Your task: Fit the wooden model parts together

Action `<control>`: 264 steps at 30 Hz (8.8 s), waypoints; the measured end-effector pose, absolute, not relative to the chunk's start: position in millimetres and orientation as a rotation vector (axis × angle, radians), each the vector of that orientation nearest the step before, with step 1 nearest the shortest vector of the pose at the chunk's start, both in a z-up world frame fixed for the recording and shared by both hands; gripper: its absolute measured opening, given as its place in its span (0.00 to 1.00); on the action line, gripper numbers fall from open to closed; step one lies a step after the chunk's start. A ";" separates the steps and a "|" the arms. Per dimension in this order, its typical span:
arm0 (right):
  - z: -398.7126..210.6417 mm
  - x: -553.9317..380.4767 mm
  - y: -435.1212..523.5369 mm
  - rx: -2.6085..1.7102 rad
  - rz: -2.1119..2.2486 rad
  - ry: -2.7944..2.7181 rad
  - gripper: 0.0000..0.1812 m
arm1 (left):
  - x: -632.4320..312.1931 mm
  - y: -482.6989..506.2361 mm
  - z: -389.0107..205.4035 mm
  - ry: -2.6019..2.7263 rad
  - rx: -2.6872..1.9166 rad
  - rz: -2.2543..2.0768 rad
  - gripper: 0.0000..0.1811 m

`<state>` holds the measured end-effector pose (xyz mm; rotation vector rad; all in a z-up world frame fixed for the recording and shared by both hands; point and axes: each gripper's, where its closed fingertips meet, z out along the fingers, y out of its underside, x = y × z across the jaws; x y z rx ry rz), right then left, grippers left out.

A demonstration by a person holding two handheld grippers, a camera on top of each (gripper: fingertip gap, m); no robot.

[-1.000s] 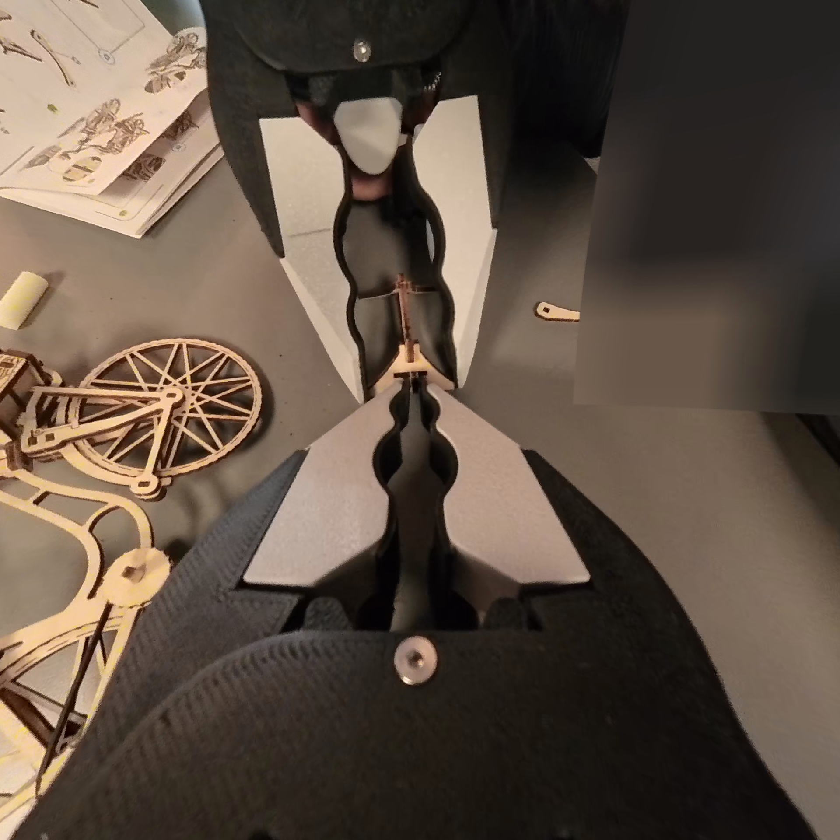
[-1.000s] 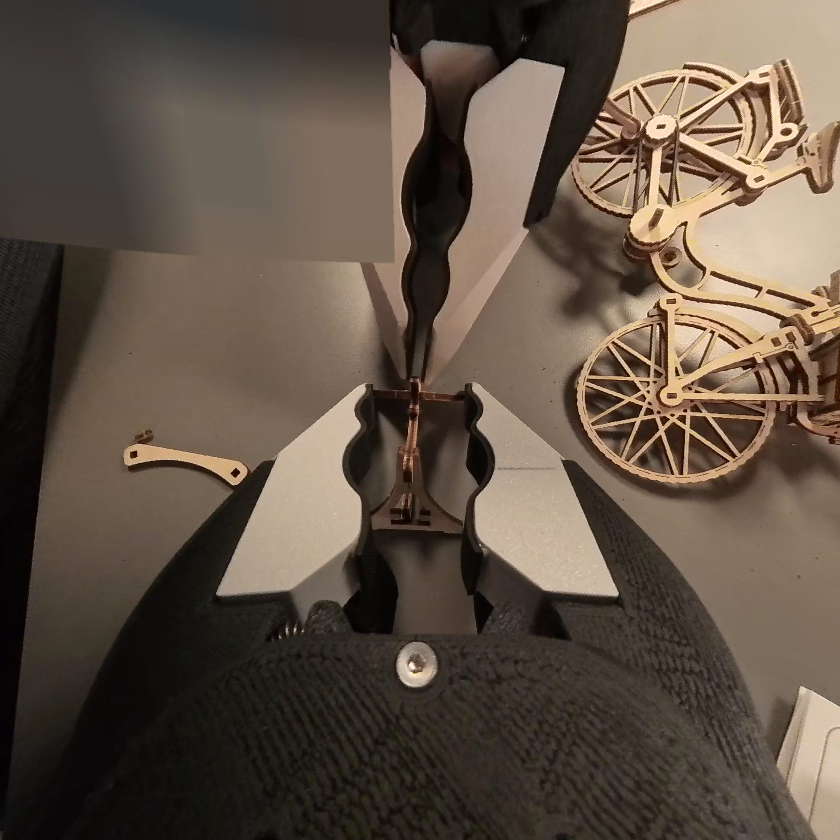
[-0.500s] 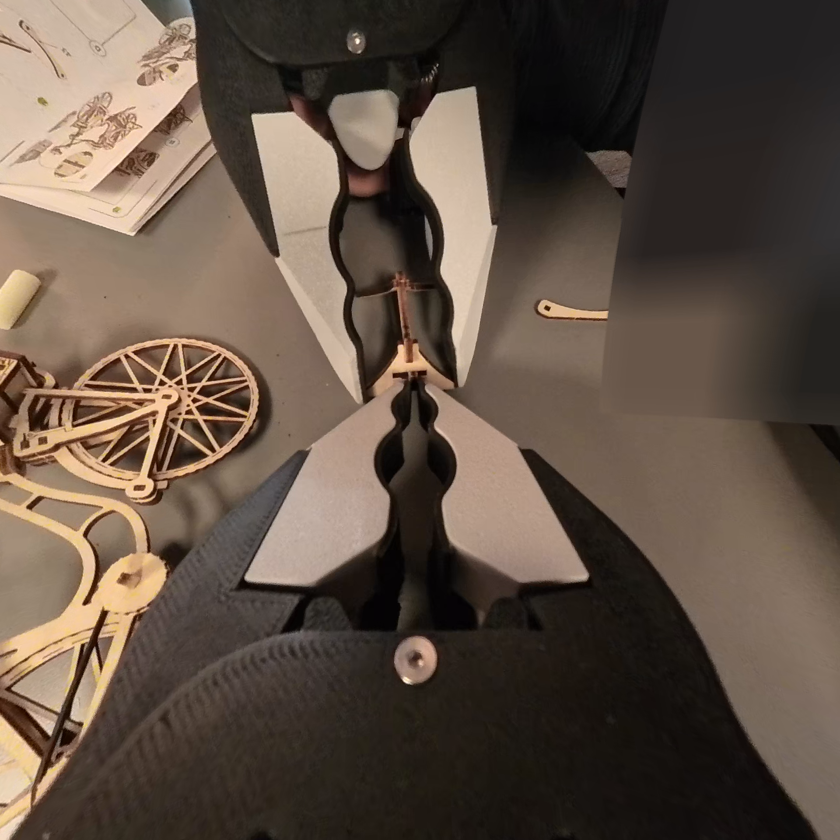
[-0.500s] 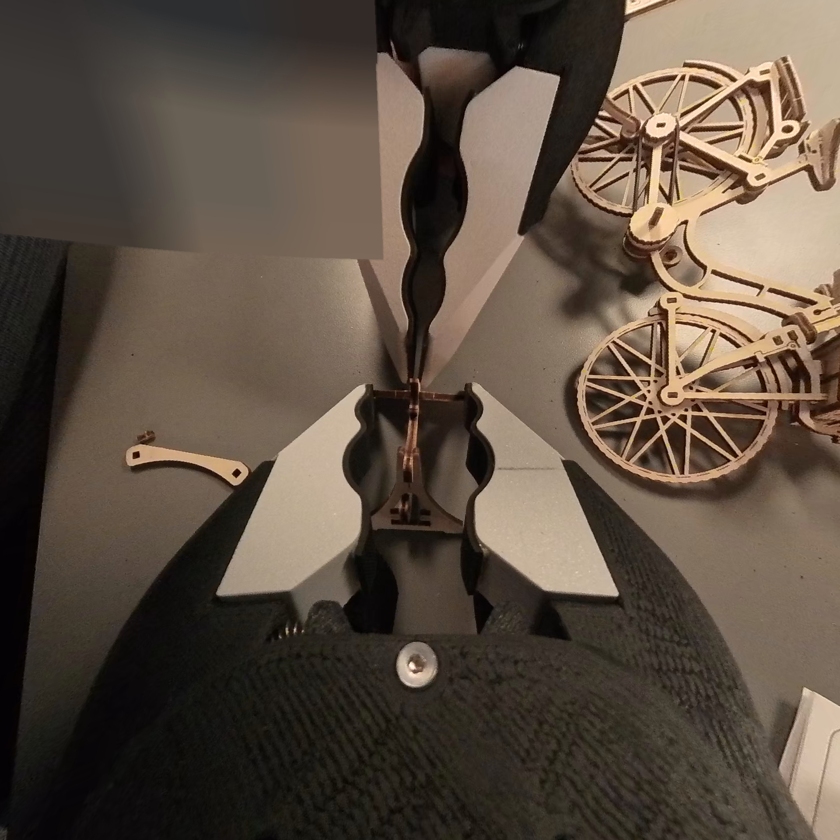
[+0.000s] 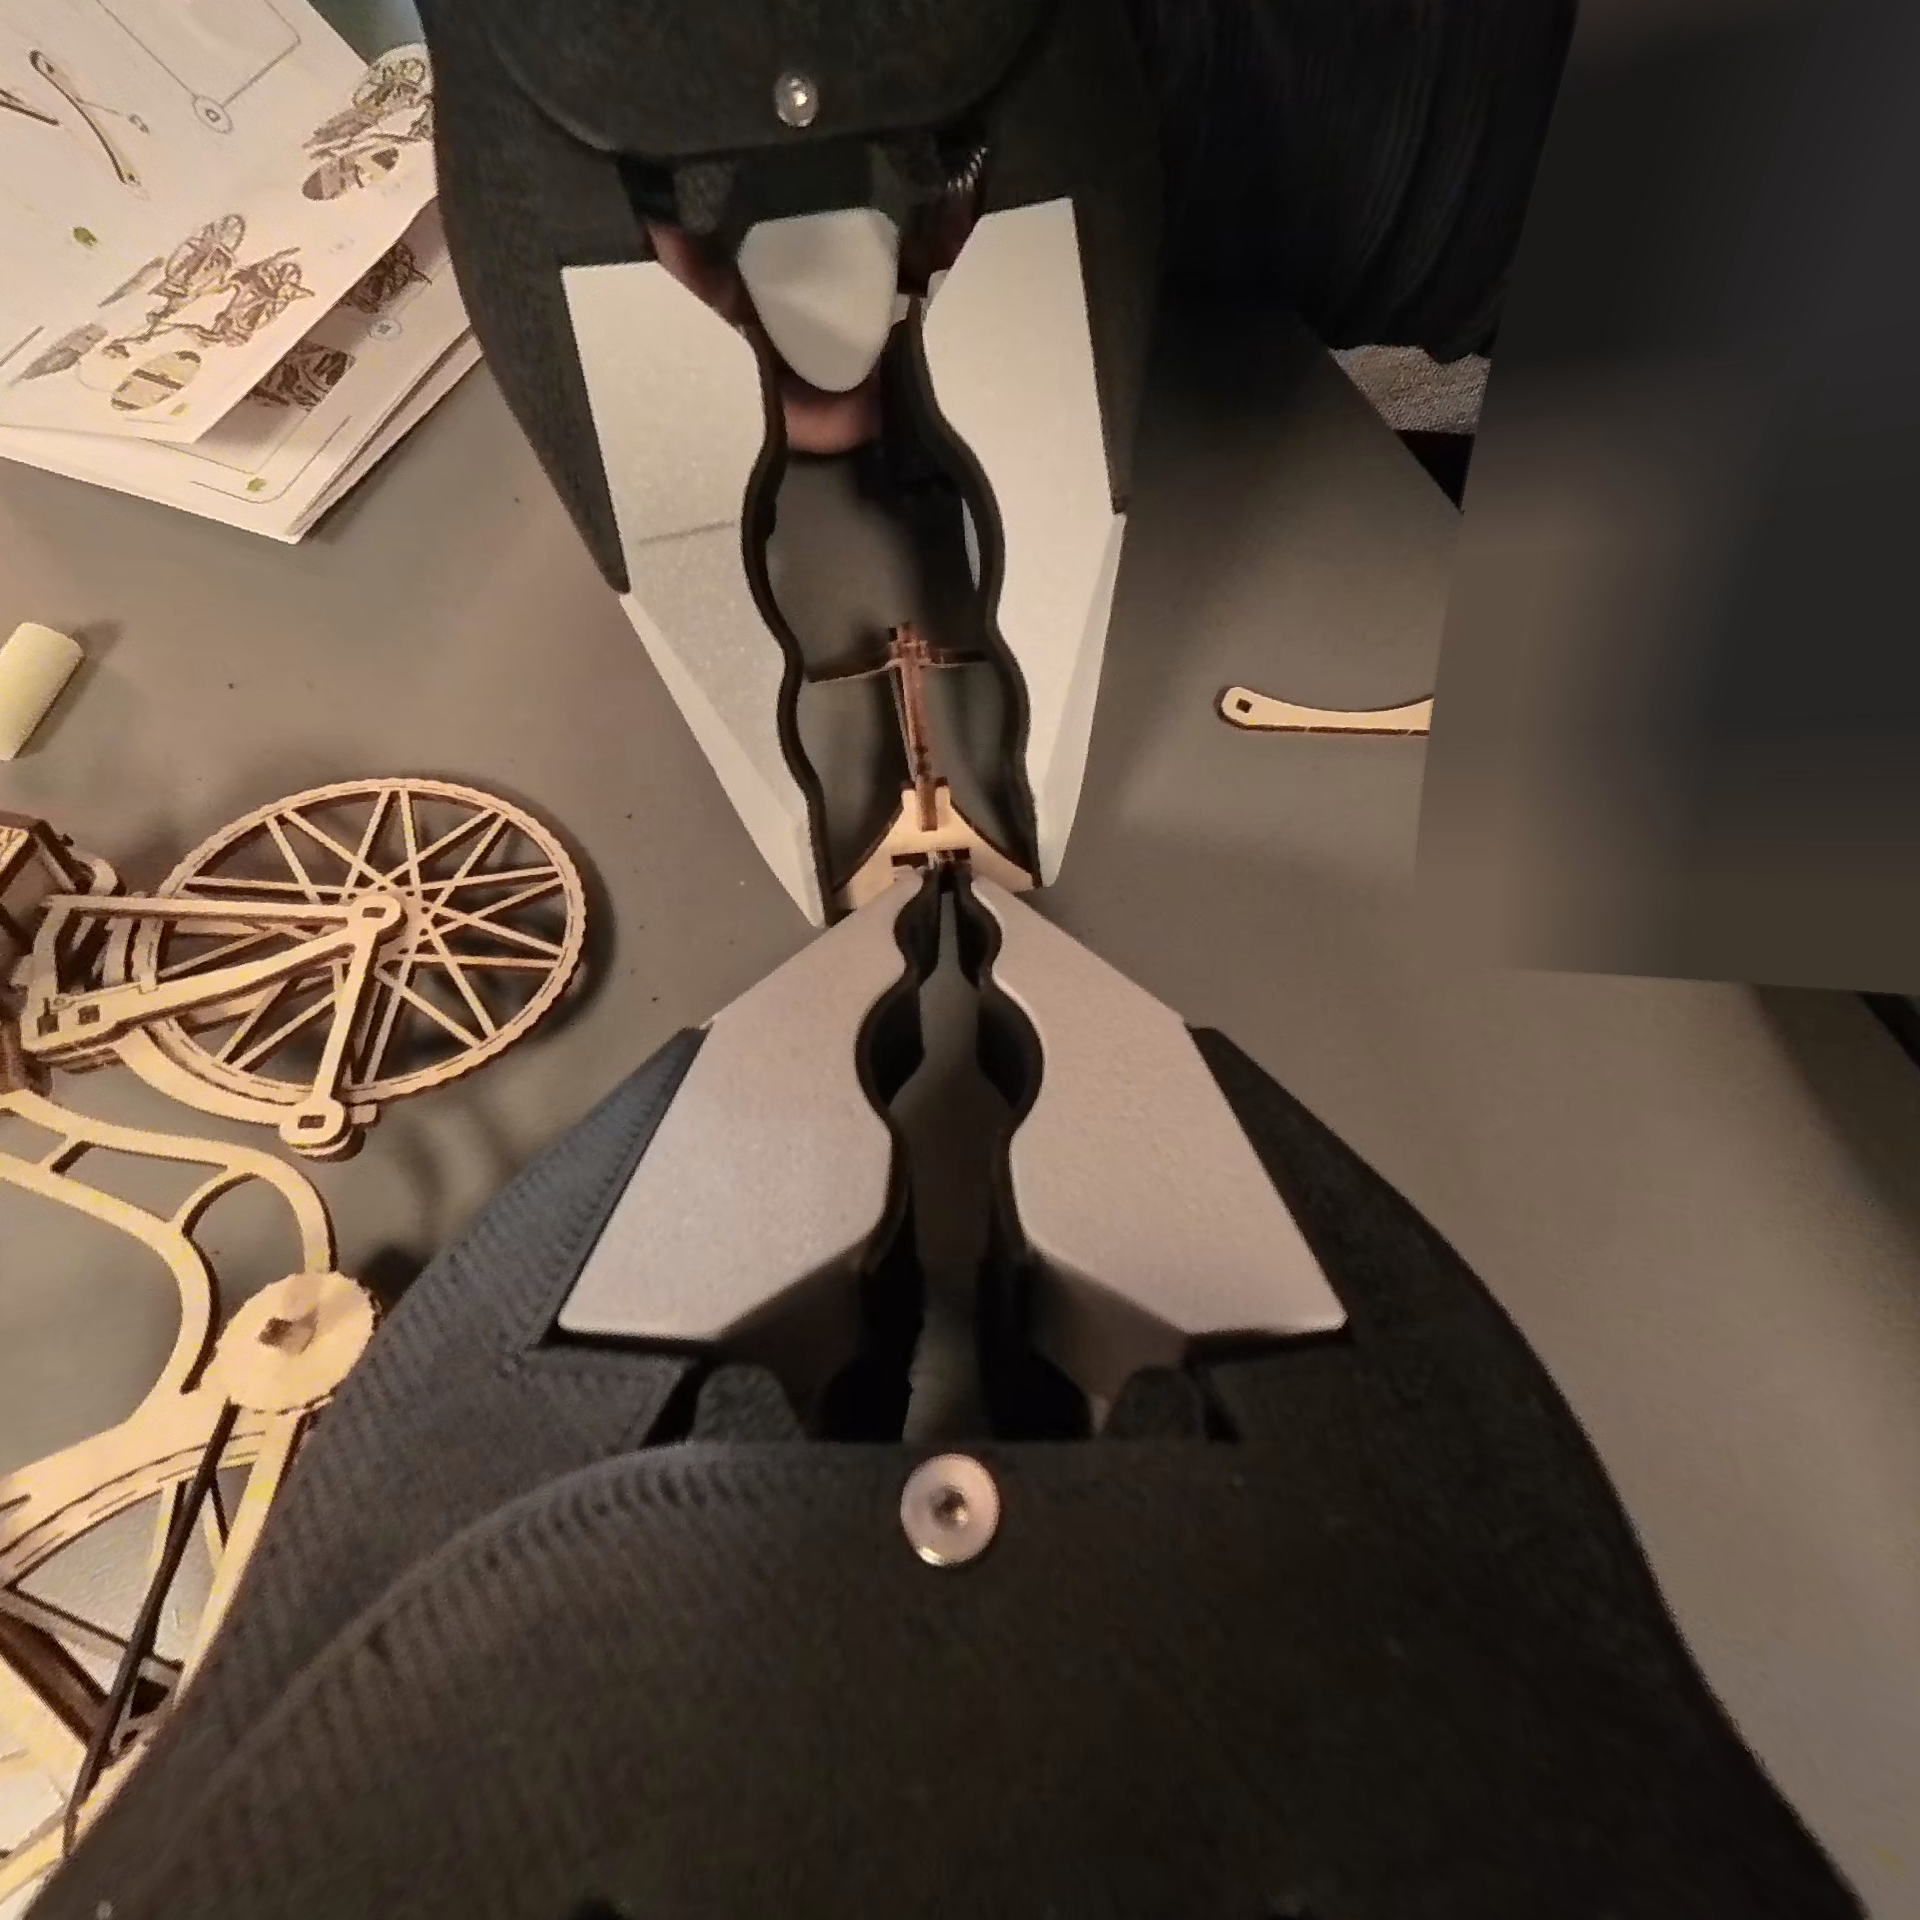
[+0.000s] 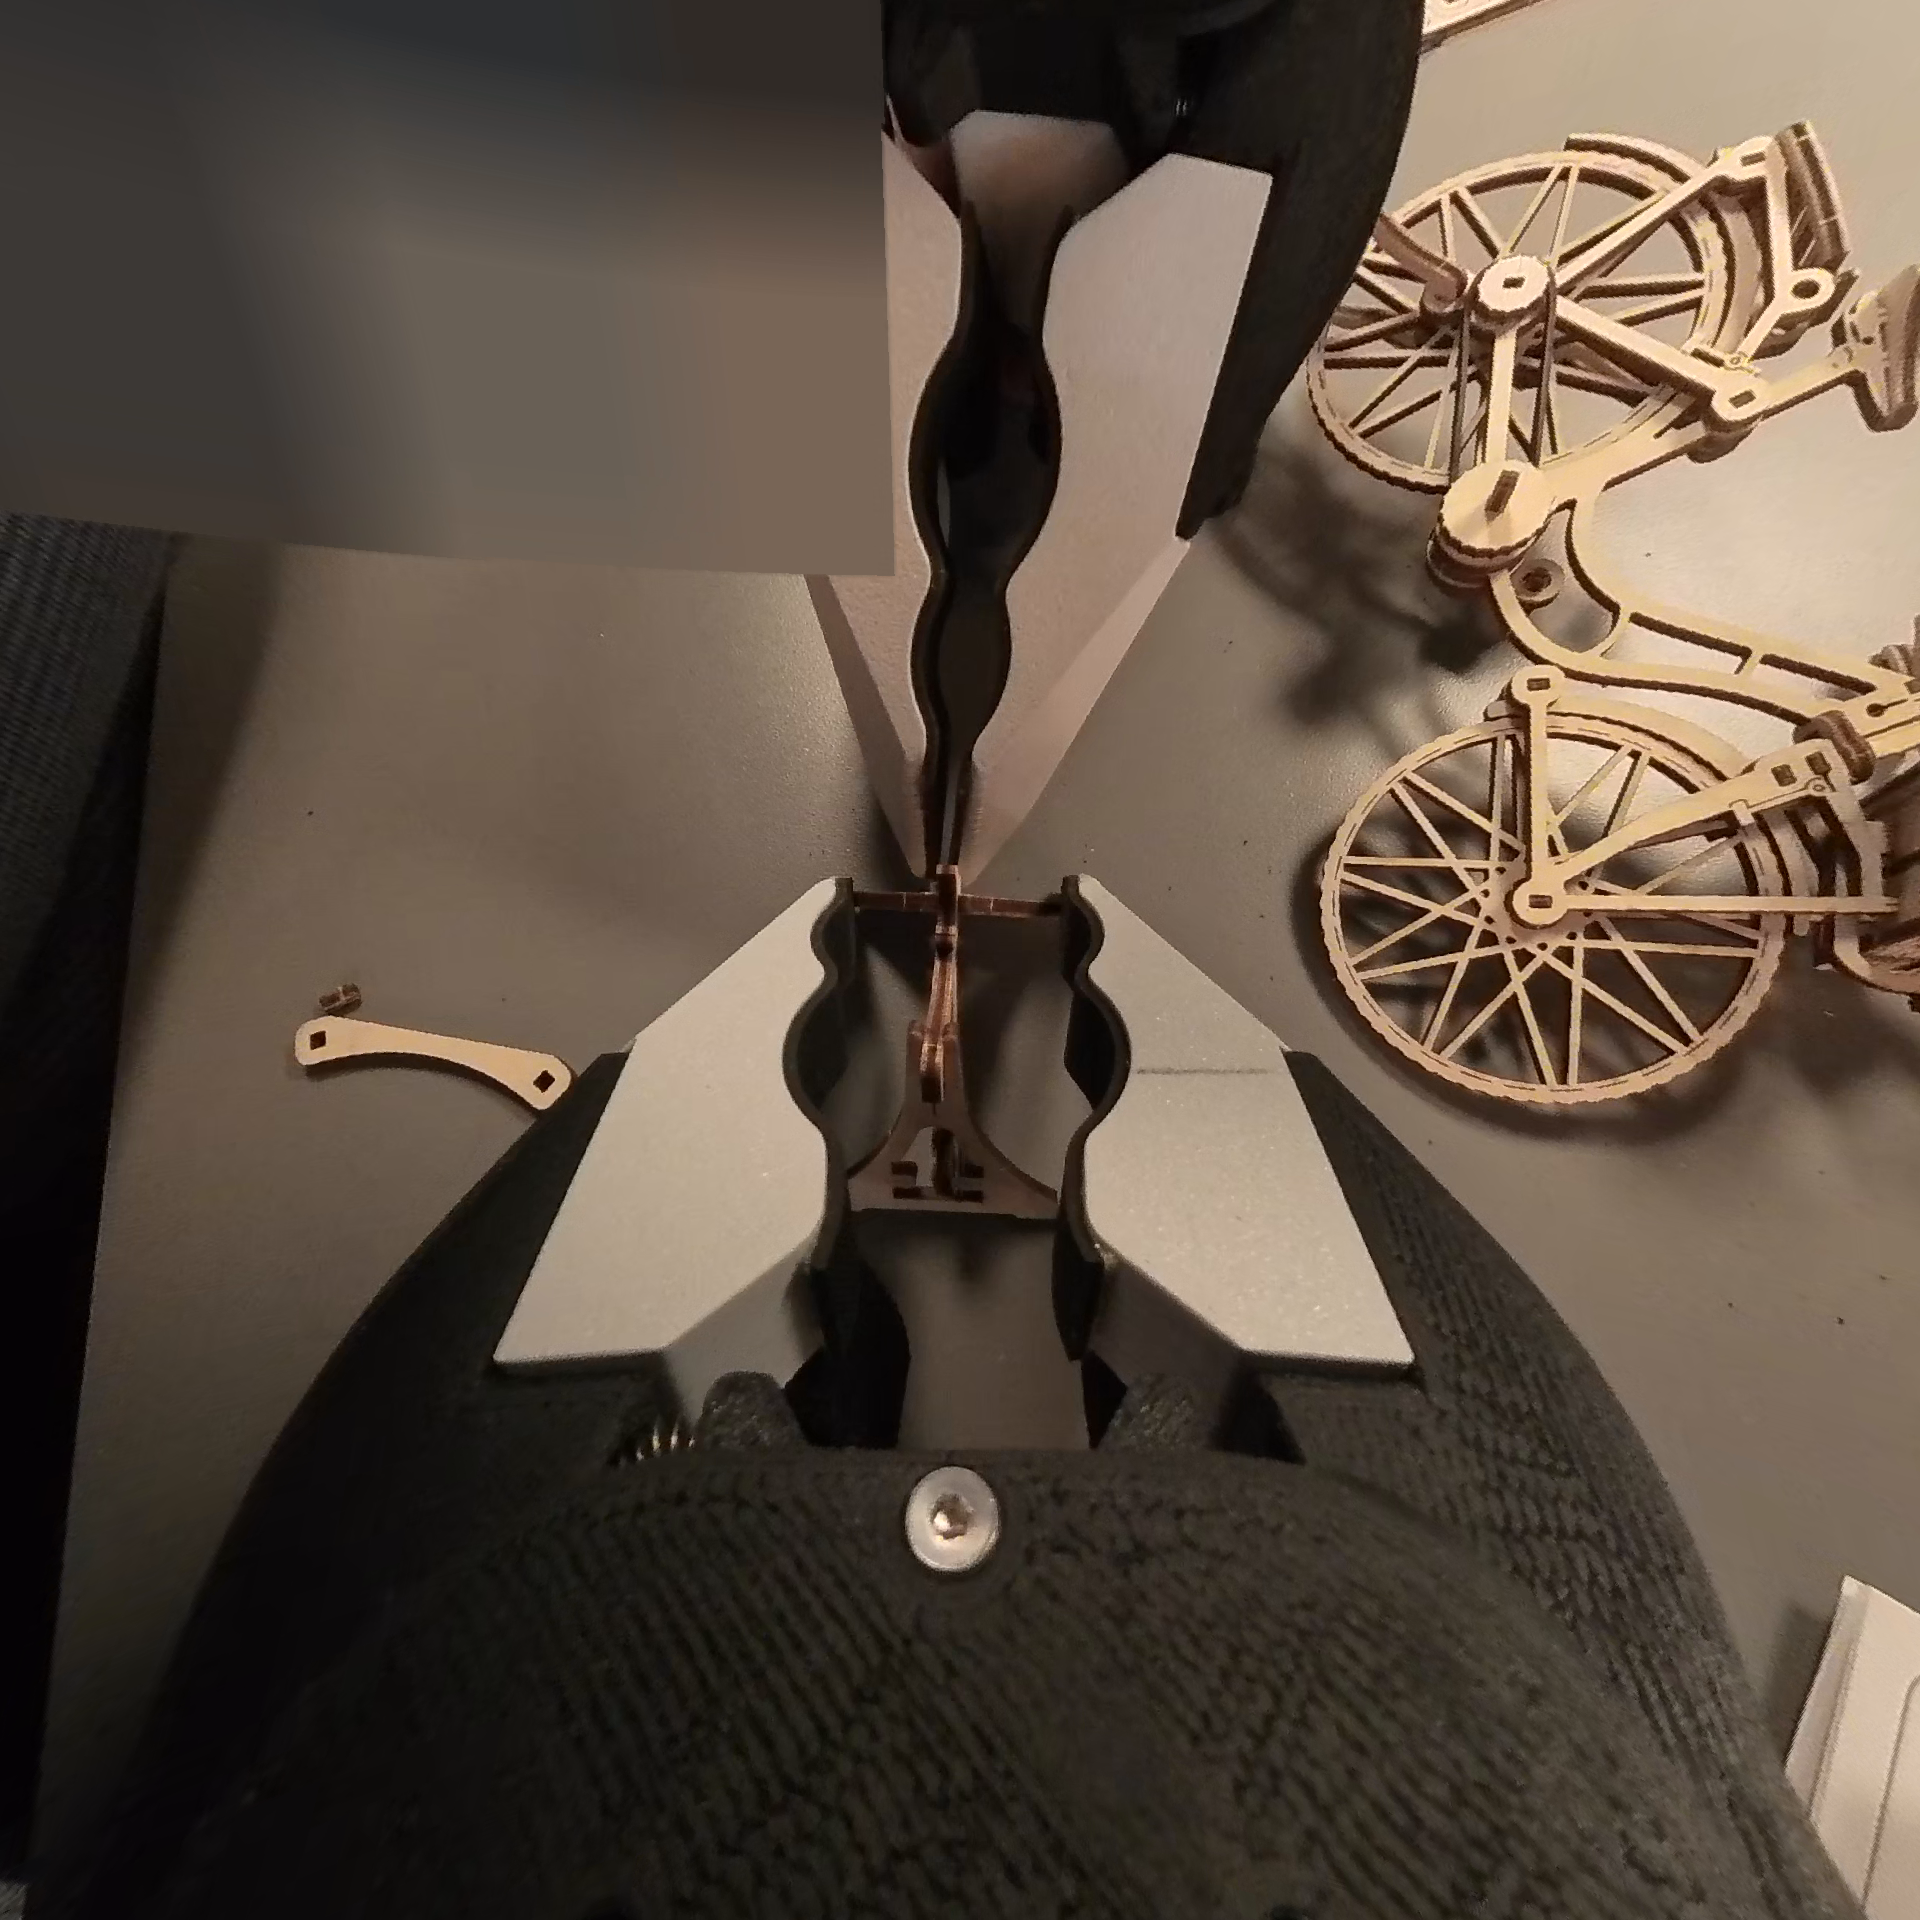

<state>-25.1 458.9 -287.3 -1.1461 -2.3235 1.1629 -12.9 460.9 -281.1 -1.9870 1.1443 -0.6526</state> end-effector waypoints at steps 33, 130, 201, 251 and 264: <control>-286.0 -23.3 458.7 -1.170 1.185 -2.316 0.21 | -10.8 458.4 -276.3 1.121 -1.969 -0.673 0.23; -286.3 -13.6 465.9 -1.043 1.104 -2.330 0.01 | -5.5 468.7 -290.1 1.168 -2.033 -0.610 0.19; -286.7 -20.1 469.1 -1.095 1.081 -2.293 0.00 | -22.7 466.1 -286.8 1.034 -2.042 -0.442 0.15; -285.9 -19.6 470.6 -1.121 1.091 -2.278 0.00 | -10.0 460.3 -281.1 0.999 -2.001 -0.354 0.15; -285.8 -18.9 469.9 -1.112 1.089 -2.282 0.00 | -12.9 461.7 -285.7 1.032 -2.005 -0.285 0.13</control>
